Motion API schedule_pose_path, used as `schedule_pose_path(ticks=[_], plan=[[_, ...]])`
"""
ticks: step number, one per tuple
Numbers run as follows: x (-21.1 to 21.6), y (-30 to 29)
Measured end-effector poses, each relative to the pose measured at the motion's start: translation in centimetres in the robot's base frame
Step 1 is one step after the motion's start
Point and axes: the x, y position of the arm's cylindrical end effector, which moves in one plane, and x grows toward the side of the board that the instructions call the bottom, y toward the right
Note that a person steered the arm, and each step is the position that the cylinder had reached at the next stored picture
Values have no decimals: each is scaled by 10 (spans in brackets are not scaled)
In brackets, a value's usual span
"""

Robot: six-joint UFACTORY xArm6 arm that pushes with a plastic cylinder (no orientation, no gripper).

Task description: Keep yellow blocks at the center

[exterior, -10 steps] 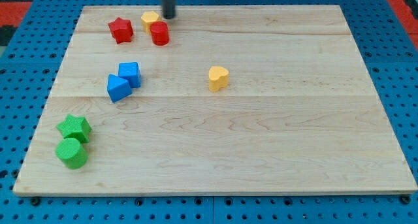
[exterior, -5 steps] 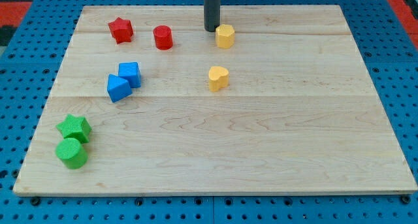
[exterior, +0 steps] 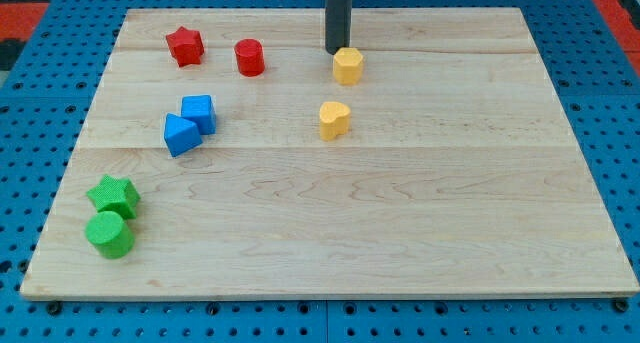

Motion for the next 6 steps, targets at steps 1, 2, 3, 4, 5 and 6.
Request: schedule_pose_path(ticks=[1,2,3,4,5,6], plan=[[20,0],[57,9],[88,-10],[67,-81],[34,-39],[44,50]])
